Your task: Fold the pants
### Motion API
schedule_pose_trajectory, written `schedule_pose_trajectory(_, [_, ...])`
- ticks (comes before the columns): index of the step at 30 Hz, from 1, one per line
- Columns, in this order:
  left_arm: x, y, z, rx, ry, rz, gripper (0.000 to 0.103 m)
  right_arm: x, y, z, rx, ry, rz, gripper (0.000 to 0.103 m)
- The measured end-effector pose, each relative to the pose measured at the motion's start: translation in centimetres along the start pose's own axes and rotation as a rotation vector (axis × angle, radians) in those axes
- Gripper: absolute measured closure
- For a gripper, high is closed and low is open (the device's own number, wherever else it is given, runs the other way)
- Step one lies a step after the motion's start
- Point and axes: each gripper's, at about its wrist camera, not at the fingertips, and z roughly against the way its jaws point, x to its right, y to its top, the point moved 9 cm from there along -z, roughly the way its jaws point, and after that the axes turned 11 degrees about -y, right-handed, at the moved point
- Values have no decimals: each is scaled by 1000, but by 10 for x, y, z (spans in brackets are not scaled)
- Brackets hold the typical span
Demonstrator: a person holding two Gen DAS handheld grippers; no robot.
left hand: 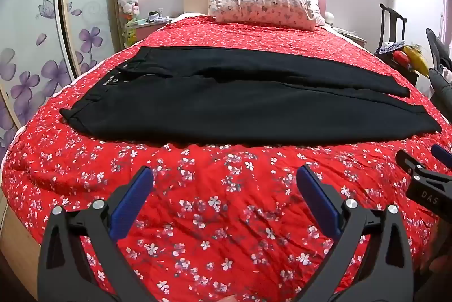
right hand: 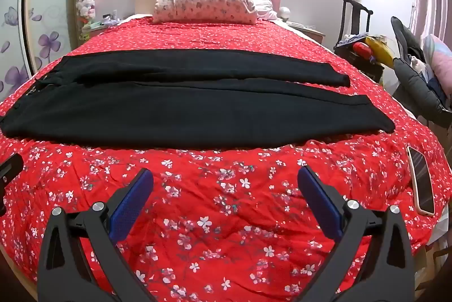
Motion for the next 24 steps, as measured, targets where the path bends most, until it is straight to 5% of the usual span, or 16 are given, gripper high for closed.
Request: schedule_pose_trajectory(24, [1,-3,-4,-8,-2,-4,2,2,-1,-2,-3,5,-7,1])
